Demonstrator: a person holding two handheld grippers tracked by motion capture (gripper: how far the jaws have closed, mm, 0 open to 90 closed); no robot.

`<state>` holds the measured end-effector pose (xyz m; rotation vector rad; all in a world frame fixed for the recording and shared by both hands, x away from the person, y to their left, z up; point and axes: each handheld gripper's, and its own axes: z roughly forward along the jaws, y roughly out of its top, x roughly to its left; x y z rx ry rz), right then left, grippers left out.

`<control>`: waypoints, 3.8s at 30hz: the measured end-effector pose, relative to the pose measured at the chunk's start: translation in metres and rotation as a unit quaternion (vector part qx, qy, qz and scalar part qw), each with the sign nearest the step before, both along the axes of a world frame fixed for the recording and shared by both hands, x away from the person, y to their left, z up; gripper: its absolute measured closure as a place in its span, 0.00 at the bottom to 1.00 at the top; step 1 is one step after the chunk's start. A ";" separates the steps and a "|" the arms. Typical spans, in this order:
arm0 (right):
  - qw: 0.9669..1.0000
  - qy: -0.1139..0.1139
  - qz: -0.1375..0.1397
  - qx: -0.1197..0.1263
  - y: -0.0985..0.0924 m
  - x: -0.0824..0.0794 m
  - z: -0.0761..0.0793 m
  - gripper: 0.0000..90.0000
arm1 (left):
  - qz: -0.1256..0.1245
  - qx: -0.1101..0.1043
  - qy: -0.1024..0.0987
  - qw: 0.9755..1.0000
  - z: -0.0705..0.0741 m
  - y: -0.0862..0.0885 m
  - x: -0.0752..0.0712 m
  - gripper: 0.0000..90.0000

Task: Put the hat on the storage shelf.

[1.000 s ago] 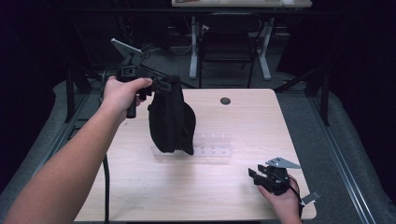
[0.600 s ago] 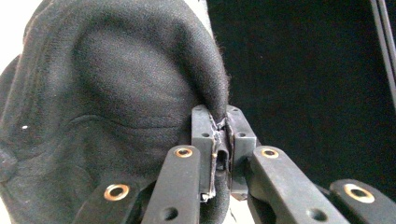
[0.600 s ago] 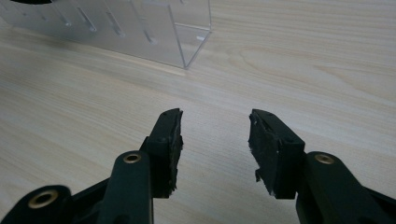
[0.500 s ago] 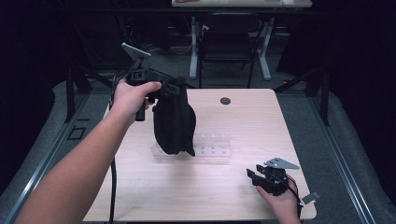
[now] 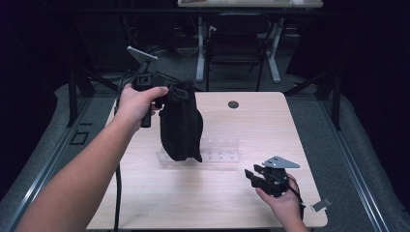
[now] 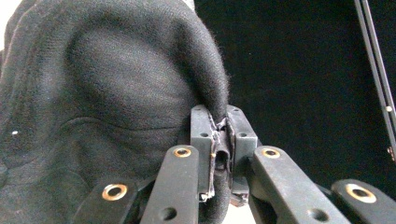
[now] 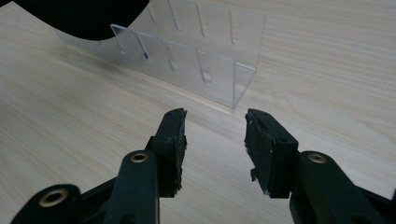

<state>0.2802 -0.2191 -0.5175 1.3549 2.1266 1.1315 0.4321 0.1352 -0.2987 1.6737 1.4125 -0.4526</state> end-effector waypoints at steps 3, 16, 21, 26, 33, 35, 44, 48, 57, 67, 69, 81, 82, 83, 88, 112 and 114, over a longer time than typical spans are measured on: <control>1.000 -0.005 0.013 0.001 0.012 0.006 0.005 0.66 | -0.002 -0.001 -0.001 1.000 -0.001 -0.001 0.001 0.93; 0.997 -0.012 0.077 -0.004 0.066 0.028 0.031 0.73 | -0.004 -0.008 0.003 1.000 -0.002 -0.005 0.005 0.93; 0.995 -0.016 0.094 0.007 0.080 0.030 0.038 0.74 | -0.005 -0.010 0.001 1.000 -0.003 -0.005 0.007 0.93; 0.993 -0.028 0.117 0.006 0.101 0.030 0.048 0.74 | -0.005 -0.008 -0.002 1.000 -0.003 -0.006 0.005 0.93; 0.990 -0.029 0.139 0.004 0.116 0.030 0.051 0.73 | -0.005 -0.007 -0.003 1.000 -0.002 -0.007 0.004 0.93; 0.988 -0.030 0.150 0.002 0.122 0.029 0.051 0.73 | -0.004 -0.008 -0.002 1.000 -0.002 -0.008 0.003 0.93; 0.987 -0.026 0.159 -0.009 0.133 0.031 0.048 0.77 | -0.004 -0.008 -0.003 1.000 -0.003 -0.012 0.003 0.93; 0.987 -0.022 0.158 -0.014 0.135 0.032 0.045 0.82 | -0.008 -0.007 -0.004 1.000 -0.003 -0.012 0.003 0.93; 0.987 -0.028 0.155 -0.030 0.137 0.031 0.044 0.89 | -0.009 -0.009 -0.001 1.000 -0.003 -0.018 0.002 0.93; 0.984 -0.055 0.157 -0.067 0.142 0.025 0.042 0.92 | -0.008 -0.023 -0.008 1.000 -0.002 -0.020 0.002 0.82; 0.983 -0.059 0.158 -0.072 0.142 0.024 0.042 0.93 | -0.009 -0.024 -0.019 1.000 -0.002 -0.018 0.002 0.79; 0.983 -0.057 0.160 -0.073 0.140 0.021 0.037 0.93 | 0.009 -0.028 -0.039 0.999 0.003 -0.003 -0.001 0.69; 0.983 -0.056 0.161 -0.073 0.139 0.021 0.037 0.93 | 0.008 -0.026 -0.038 0.999 0.004 -0.002 -0.001 0.69; 0.983 -0.057 0.161 -0.073 0.139 0.021 0.037 0.93 | 0.008 -0.024 -0.037 0.999 0.004 -0.001 -0.001 0.69; 0.984 -0.048 0.154 -0.069 0.134 0.023 0.033 0.94 | 0.011 -0.021 -0.038 0.999 0.005 0.005 -0.002 0.69; 0.991 -0.012 0.124 -0.042 0.114 0.029 0.017 0.86 | 0.038 0.047 -0.055 0.997 -0.018 0.041 -0.007 0.60; 0.992 -0.012 0.122 -0.039 0.113 0.028 0.016 0.85 | 0.041 0.061 -0.055 0.996 -0.022 0.044 -0.008 0.59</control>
